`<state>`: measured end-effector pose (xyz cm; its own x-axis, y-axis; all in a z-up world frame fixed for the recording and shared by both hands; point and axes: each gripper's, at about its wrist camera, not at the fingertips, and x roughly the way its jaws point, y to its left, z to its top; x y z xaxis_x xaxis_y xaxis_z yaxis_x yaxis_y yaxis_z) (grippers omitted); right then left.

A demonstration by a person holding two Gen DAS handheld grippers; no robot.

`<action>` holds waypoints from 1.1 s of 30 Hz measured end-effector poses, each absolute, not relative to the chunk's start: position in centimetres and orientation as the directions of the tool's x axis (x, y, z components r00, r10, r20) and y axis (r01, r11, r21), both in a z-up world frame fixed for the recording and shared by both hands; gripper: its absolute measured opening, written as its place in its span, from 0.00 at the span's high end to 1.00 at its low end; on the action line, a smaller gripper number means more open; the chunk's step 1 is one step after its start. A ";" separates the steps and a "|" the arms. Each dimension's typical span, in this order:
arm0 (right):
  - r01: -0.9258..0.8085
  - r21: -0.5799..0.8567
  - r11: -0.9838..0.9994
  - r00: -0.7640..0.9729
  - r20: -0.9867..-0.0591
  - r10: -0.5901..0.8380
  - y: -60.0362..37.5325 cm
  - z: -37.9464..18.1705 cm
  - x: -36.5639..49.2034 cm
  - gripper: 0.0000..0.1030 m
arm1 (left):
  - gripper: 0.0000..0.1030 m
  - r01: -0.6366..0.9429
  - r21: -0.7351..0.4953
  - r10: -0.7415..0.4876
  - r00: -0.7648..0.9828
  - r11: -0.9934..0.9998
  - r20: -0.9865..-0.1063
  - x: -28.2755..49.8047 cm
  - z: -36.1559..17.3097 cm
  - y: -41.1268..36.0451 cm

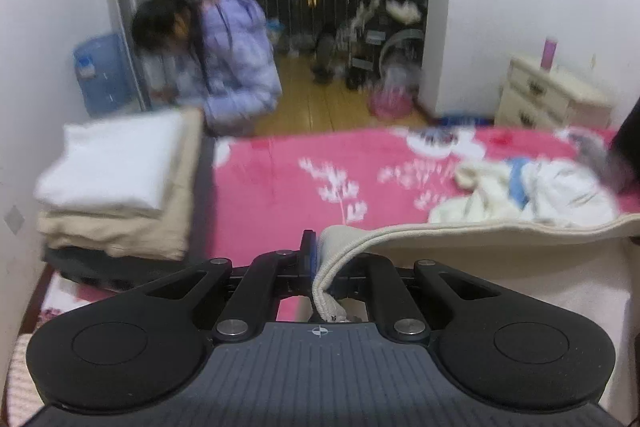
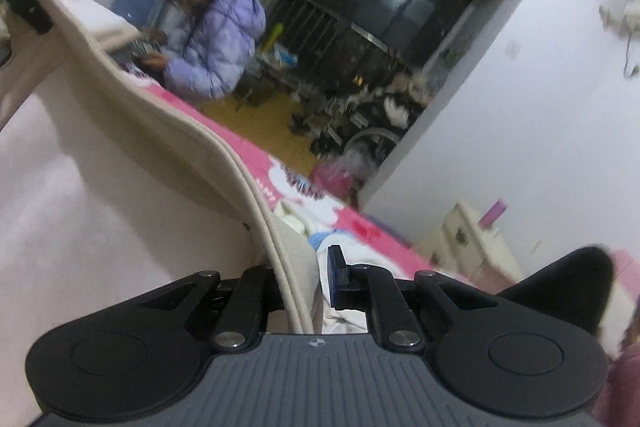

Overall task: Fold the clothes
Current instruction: 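Lift the jacket with both grippers and swing it open in the air, then lay the jacket flat lining-up on the bed and release both grippers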

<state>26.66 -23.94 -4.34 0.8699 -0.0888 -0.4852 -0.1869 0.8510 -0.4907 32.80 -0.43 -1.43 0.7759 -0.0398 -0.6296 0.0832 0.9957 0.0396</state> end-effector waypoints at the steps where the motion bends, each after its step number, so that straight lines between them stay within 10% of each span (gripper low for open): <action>1: -0.196 -0.481 0.854 0.853 -0.513 -0.094 -24.1 -5.9 28.1 0.89 | 0.94 0.087 0.052 -0.032 0.758 0.995 -0.651 33.6 -3.1 -0.8; 8: -0.278 -0.424 0.862 0.664 -0.733 -0.147 -25.0 -18.5 35.9 0.81 | 0.72 0.171 0.161 0.046 0.536 0.972 -0.843 36.6 -16.8 -2.7; 18: -0.417 -0.542 0.729 0.683 -0.717 -0.142 -27.1 -15.5 33.6 0.04 | 0.32 0.215 0.101 -0.032 0.540 0.971 -0.841 33.2 -13.2 -0.5; 33: -0.109 0.147 0.983 0.654 -0.735 0.182 -36.7 -5.4 20.2 0.07 | 0.28 0.170 -0.005 -0.097 0.539 0.985 -0.836 19.8 -3.5 4.8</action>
<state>20.19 -36.71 -5.45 0.6536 0.1824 -0.7345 -0.1095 0.9831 0.1468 19.77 4.83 -3.49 0.5393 -0.0975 -0.8365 0.1701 0.9854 -0.0052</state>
